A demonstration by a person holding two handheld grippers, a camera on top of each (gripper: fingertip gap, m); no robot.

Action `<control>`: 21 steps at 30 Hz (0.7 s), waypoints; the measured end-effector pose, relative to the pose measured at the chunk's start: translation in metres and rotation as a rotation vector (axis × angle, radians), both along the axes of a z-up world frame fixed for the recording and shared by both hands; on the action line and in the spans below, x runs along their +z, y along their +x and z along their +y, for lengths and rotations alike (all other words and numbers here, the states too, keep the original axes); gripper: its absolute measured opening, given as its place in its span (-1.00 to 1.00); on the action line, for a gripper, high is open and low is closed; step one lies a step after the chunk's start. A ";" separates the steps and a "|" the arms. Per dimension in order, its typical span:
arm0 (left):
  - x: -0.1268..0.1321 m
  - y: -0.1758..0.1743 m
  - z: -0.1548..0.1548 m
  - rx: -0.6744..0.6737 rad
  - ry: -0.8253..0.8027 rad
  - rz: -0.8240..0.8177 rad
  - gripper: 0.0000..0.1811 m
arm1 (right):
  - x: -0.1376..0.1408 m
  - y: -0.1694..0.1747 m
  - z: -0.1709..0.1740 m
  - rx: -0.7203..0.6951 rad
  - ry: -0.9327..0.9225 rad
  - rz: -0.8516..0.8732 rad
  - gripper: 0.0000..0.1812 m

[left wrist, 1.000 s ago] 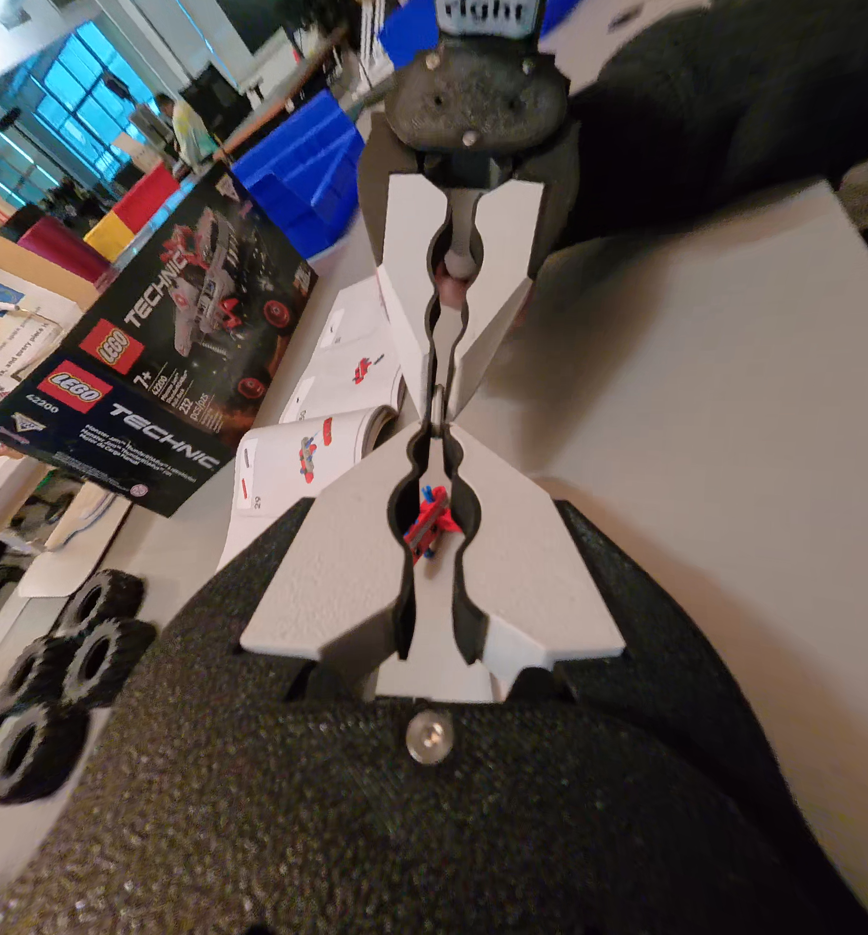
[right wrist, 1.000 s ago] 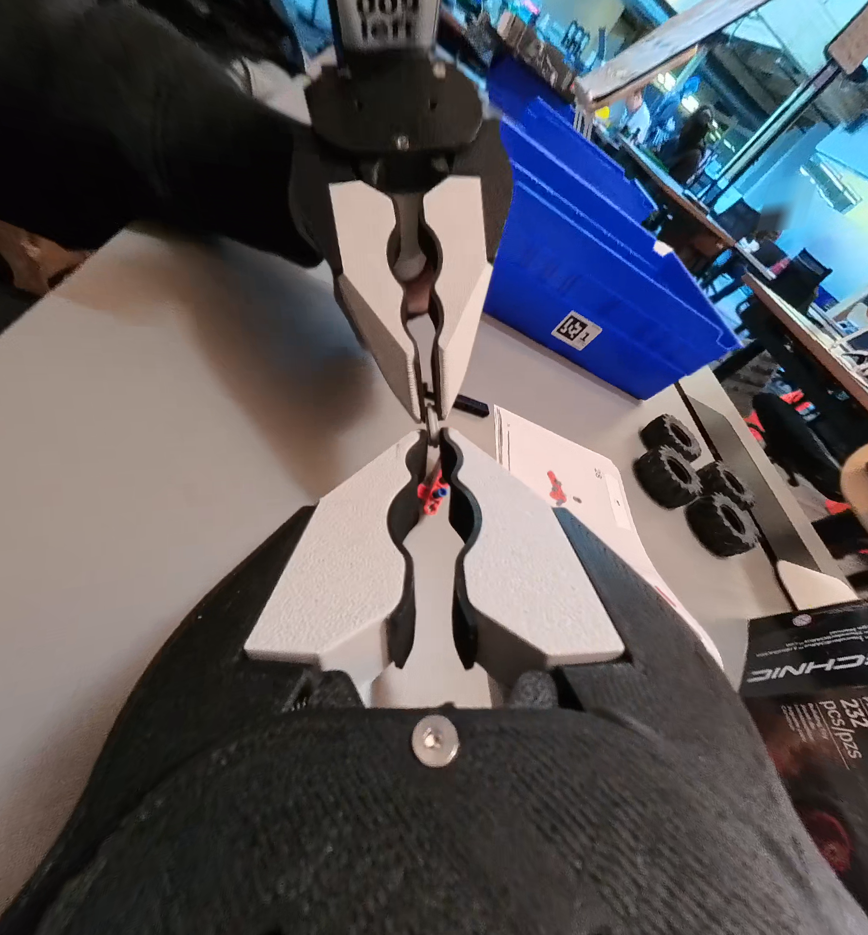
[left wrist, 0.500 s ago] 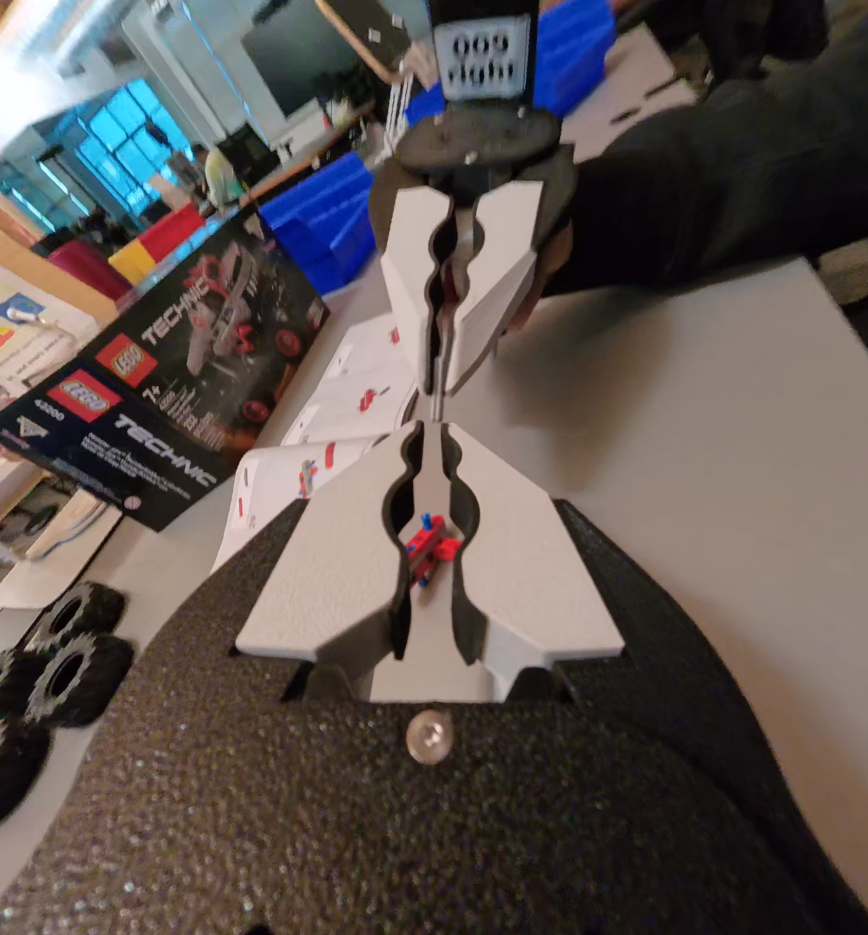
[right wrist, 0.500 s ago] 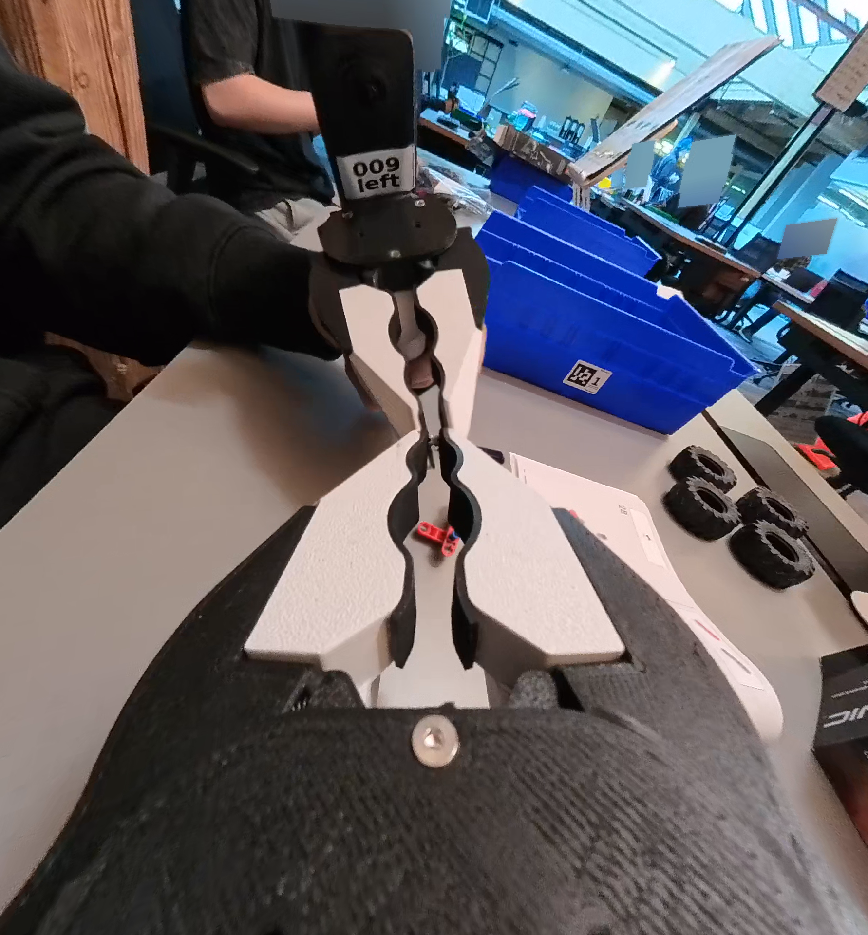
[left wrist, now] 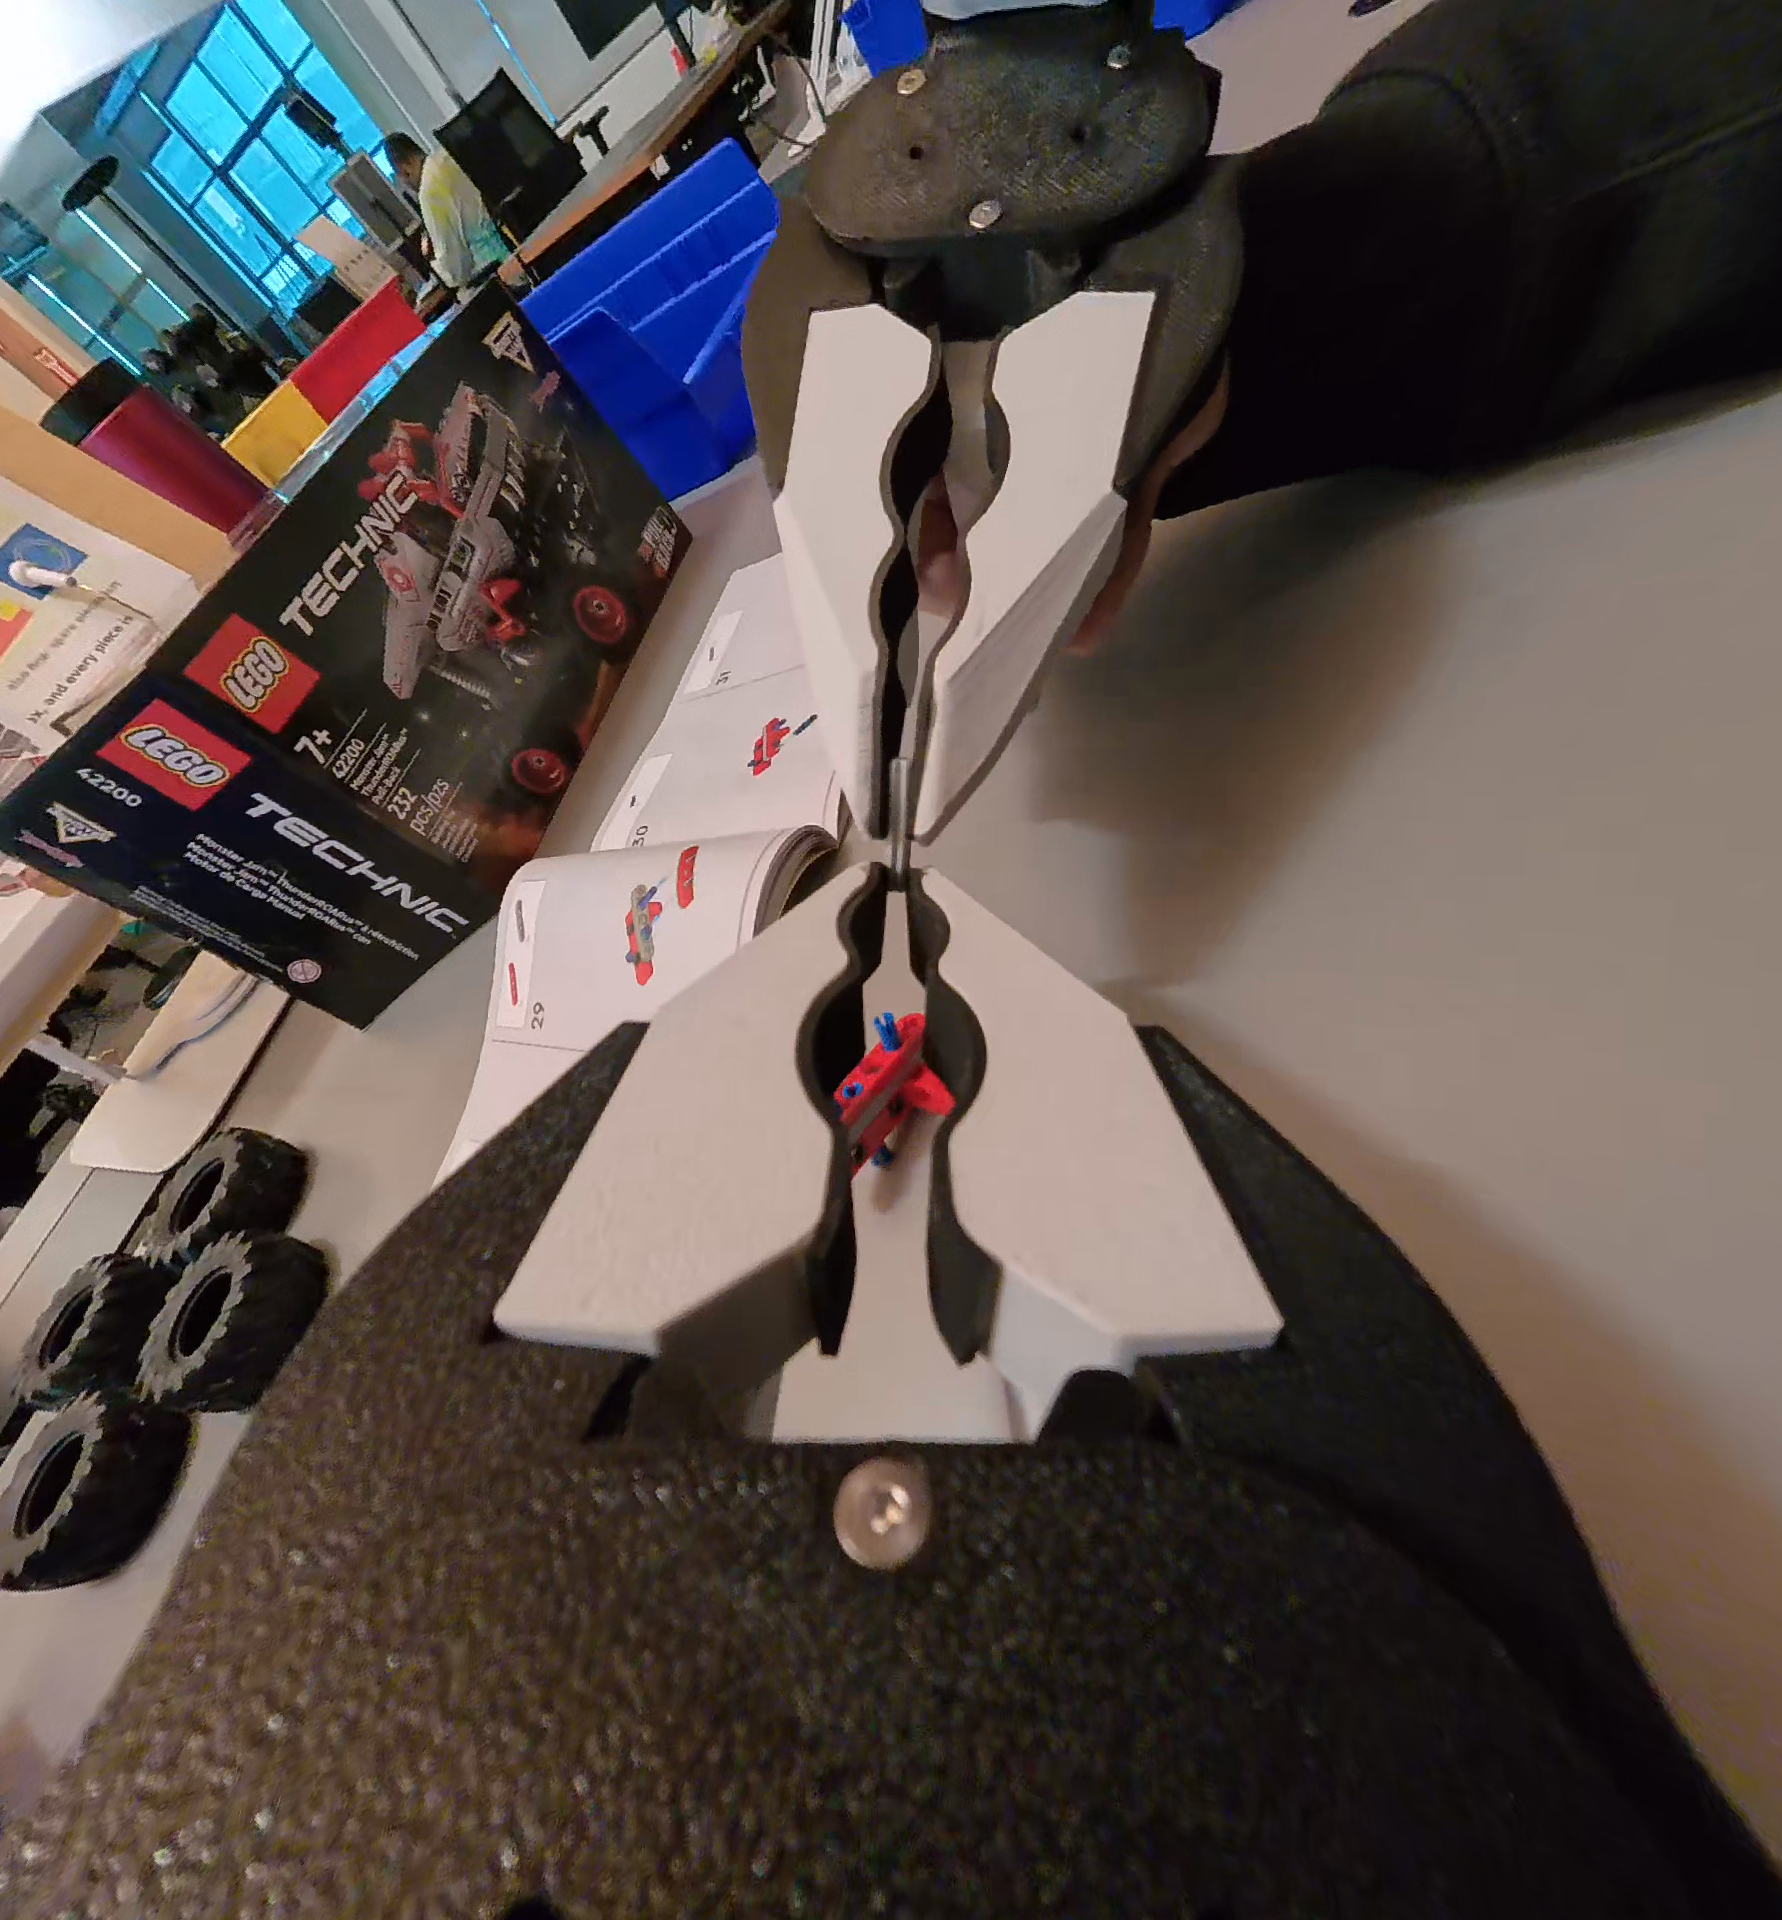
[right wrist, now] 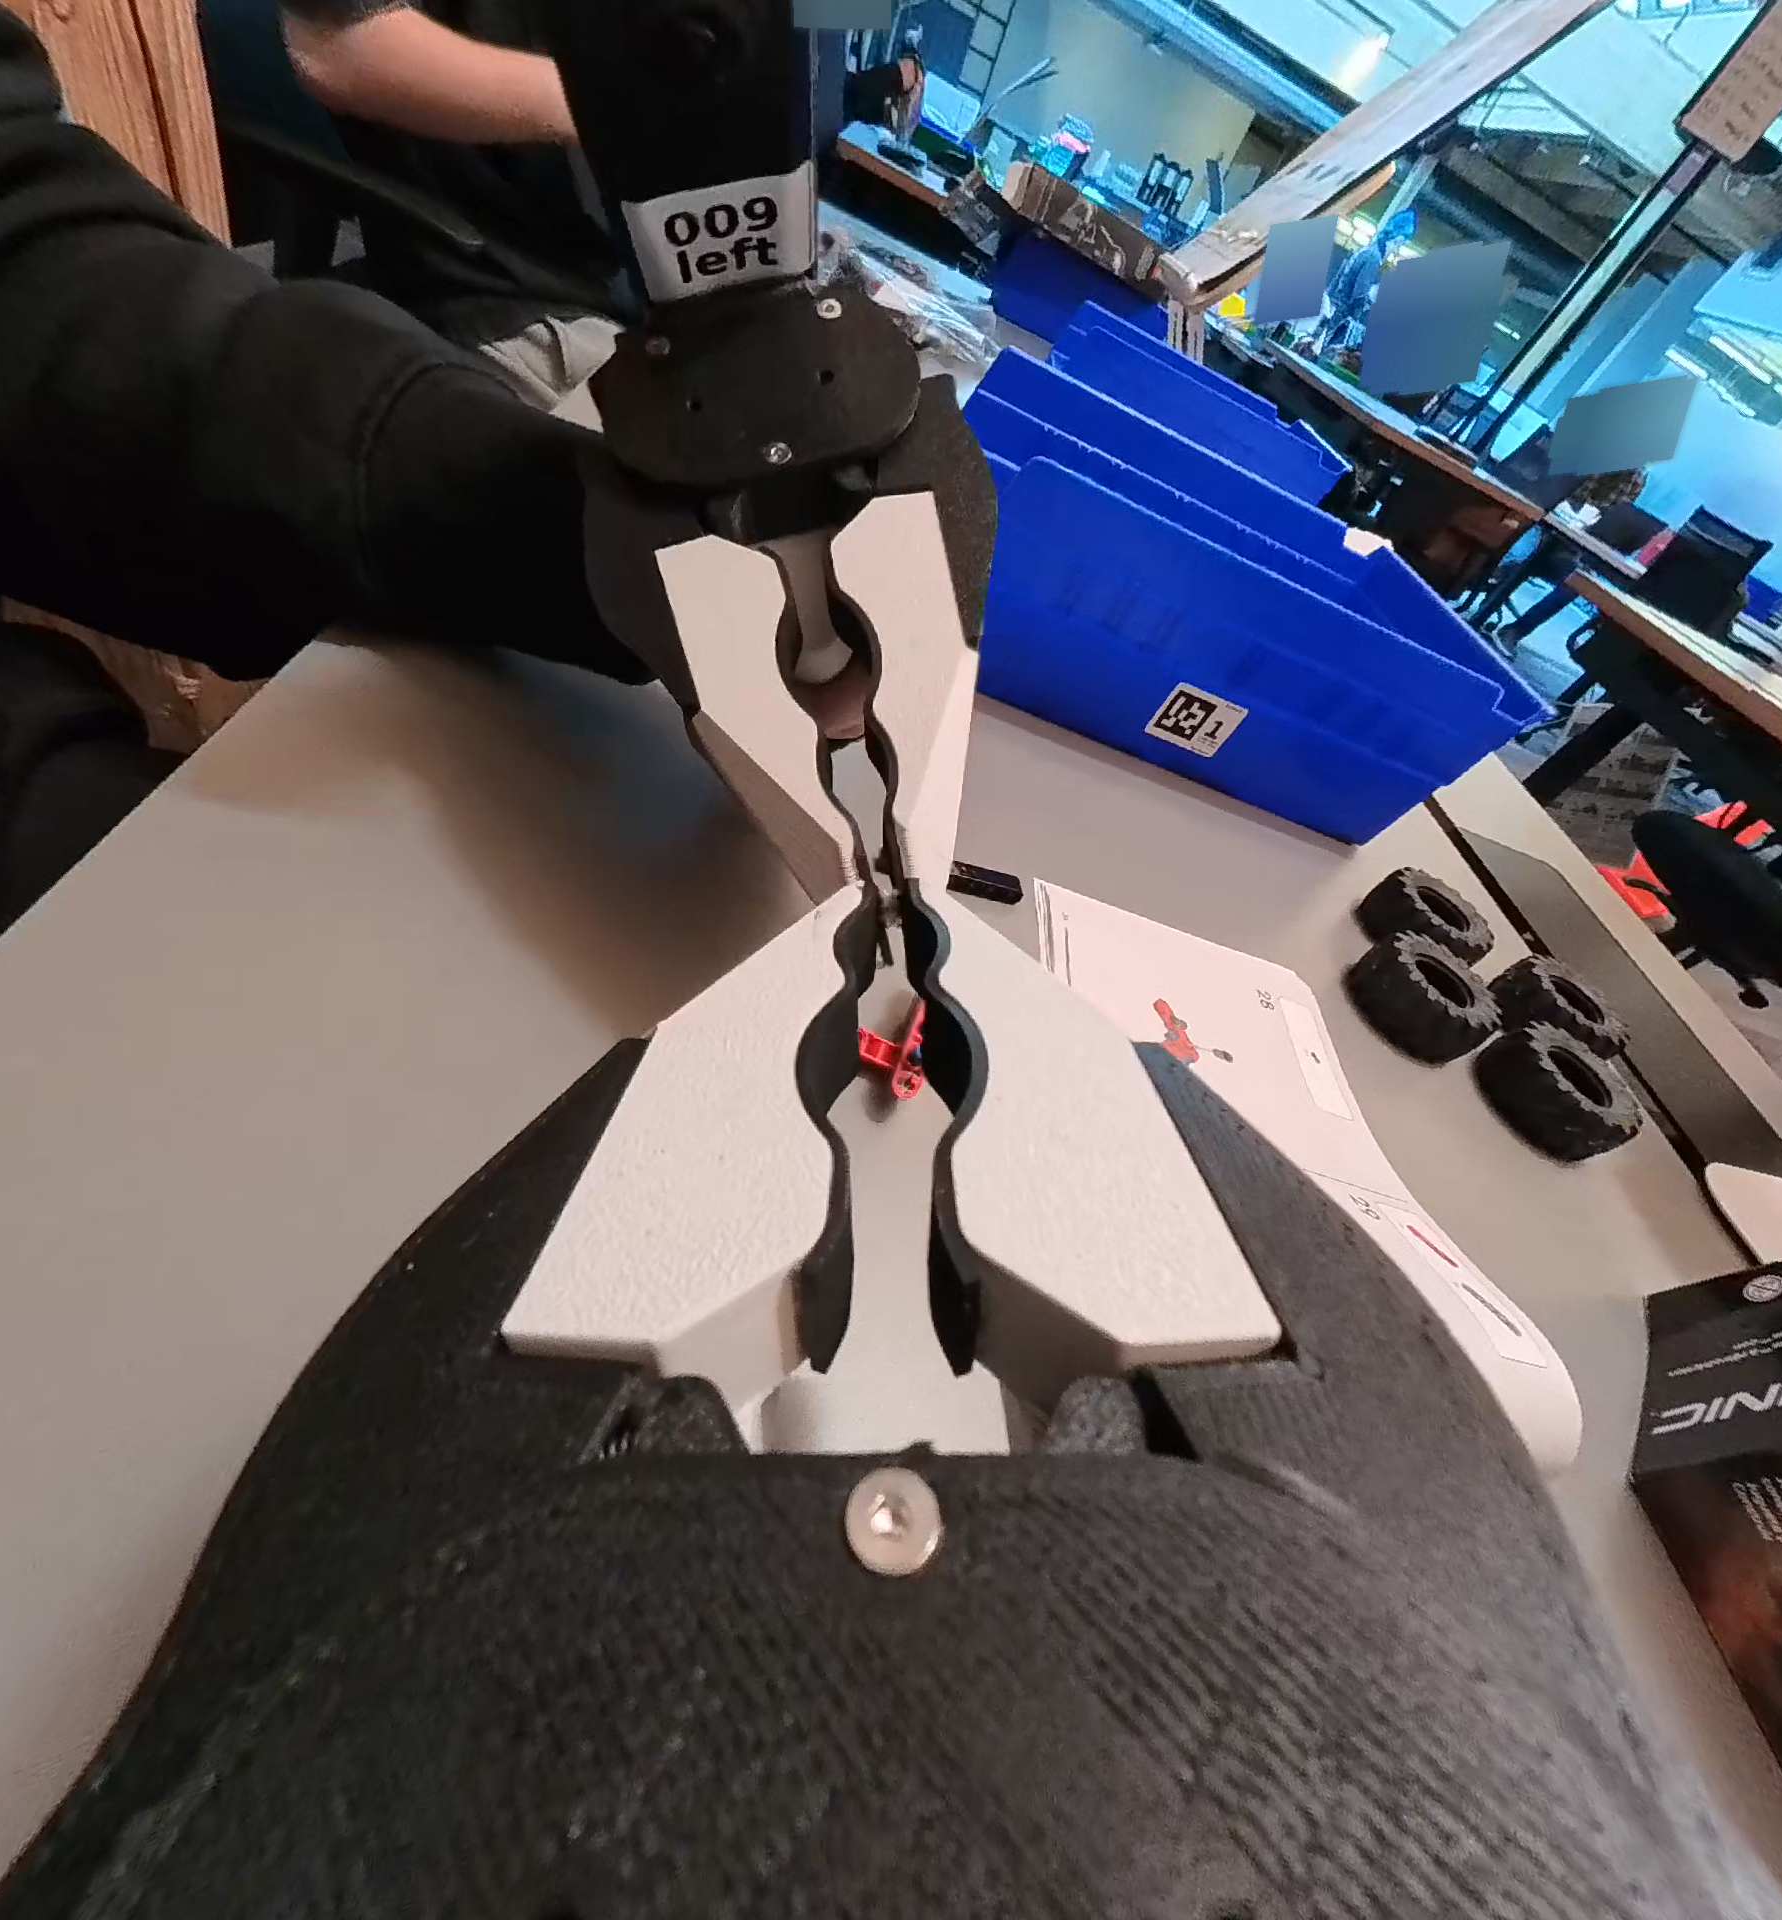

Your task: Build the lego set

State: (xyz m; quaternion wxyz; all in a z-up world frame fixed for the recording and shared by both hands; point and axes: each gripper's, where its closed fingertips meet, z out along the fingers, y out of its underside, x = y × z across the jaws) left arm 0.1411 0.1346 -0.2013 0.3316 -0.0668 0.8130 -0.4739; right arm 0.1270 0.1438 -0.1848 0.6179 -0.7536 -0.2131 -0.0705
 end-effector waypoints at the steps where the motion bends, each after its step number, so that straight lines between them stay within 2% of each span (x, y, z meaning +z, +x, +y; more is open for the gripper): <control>1: 0.000 0.001 0.001 0.006 0.003 -0.004 -0.99 | 0.000 0.001 0.000 -0.008 0.003 -0.016 -0.99; 14: -0.001 0.003 0.000 0.019 0.009 -0.012 -1.00 | 0.000 0.003 -0.001 -0.016 0.004 -0.017 -0.99; 17: -0.007 0.006 0.005 0.043 0.061 -0.005 -0.99 | -0.005 0.011 0.000 -0.053 -0.045 0.051 -0.99; 18: -0.011 0.008 0.010 0.060 0.091 0.014 -0.97 | -0.011 0.015 -0.001 -0.069 -0.075 0.091 -0.98; 21: -0.021 0.015 0.029 0.104 0.088 0.173 -0.73 | -0.022 0.024 -0.003 -0.098 -0.154 0.169 -0.98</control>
